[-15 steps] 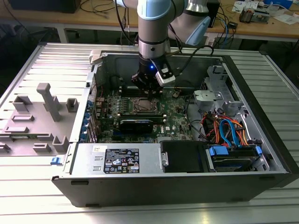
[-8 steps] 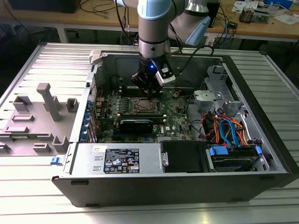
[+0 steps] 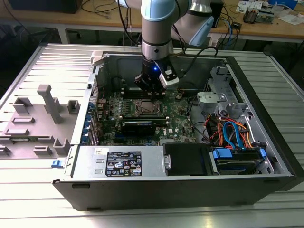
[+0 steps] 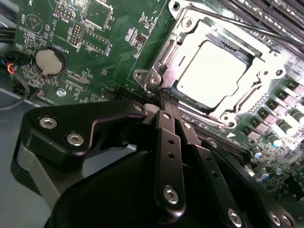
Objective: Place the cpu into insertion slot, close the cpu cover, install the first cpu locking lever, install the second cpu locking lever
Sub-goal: 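Install the first cpu locking lever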
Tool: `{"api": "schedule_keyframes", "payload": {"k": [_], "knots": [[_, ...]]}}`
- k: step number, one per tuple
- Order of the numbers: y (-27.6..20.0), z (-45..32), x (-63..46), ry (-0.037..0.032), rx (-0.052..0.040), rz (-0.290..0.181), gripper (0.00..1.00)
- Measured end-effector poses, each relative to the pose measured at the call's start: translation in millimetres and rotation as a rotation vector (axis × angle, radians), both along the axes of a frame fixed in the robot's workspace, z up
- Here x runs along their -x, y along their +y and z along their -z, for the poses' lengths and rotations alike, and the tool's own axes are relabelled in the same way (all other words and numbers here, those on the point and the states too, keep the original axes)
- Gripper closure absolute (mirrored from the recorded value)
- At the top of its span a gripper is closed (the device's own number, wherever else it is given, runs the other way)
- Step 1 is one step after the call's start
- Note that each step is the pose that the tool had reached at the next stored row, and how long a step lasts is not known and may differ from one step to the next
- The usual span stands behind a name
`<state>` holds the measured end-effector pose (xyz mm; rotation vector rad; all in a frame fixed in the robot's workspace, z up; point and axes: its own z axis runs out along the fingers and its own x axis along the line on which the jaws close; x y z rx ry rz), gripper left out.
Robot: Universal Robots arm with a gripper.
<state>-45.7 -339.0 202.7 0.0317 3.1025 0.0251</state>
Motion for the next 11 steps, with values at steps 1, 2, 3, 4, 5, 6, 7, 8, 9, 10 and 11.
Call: {"api": "schedule_keyframes", "payload": {"k": [1, 2, 3, 4, 5, 6, 7, 8, 9, 10, 11], "knots": [[-0.1, 0.1, 0.1, 0.0002, 0.0003, 0.000, 0.89], [-0.2, 0.0, 0.1, 0.0003, 0.0006, 0.000, 0.89], [-0.3, -0.1, 0.1, 0.0005, 0.0002, 0.000, 0.89], [-0.4, -0.6, 0.1, 0.0005, -0.0020, 0.000, 0.89], [-0.4, -1.9, 0.2, 0.0013, -0.0246, 0.000, 0.89], [-1.0, -3.7, 0.2, 0.0010, -0.0362, -0.001, 0.89], [-1.0, -17.2, 0.1, 0.0008, -0.0364, -0.001, 0.89], [-1.0, -20.4, 0.3, 0.0008, -0.0363, -0.001, 0.89], [-1.0, -22.5, 1.2, 0.0006, -0.0364, -0.001, 0.89], [-1.0, -24.8, 2.7, 0.0008, -0.0364, -0.001, 0.89], [-1.0, -26.8, 3.8, 0.0008, -0.0364, -0.001, 0.89]]}}
